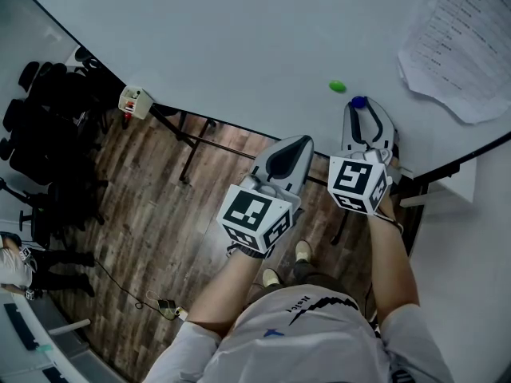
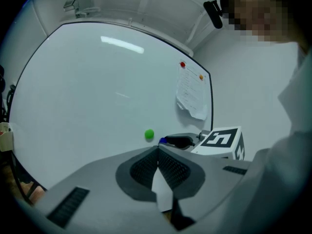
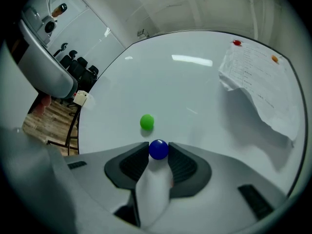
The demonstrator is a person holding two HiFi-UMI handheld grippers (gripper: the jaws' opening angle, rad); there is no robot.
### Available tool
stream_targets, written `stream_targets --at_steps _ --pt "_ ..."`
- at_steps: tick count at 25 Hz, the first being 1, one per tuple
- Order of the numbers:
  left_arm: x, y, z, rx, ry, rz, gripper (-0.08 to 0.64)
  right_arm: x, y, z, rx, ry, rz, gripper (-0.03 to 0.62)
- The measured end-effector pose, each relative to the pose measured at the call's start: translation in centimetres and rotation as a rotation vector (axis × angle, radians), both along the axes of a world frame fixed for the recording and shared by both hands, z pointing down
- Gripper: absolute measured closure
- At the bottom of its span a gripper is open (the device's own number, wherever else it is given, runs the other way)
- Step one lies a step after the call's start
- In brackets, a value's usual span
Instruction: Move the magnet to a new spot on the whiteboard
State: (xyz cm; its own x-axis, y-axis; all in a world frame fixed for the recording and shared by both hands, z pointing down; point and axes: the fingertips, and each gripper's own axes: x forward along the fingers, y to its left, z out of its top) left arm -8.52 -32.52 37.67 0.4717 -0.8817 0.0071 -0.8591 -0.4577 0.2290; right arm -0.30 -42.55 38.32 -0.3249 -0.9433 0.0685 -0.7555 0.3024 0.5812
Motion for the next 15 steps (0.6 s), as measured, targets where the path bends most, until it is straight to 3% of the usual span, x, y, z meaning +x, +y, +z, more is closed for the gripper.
stream_targets --at_steps 15 --pt "-0.49 0.24 0.27 -0.009 0.012 -0.005 0.549 -0.09 -0.21 -0.1 -0.046 -0.018 0.07 0.462"
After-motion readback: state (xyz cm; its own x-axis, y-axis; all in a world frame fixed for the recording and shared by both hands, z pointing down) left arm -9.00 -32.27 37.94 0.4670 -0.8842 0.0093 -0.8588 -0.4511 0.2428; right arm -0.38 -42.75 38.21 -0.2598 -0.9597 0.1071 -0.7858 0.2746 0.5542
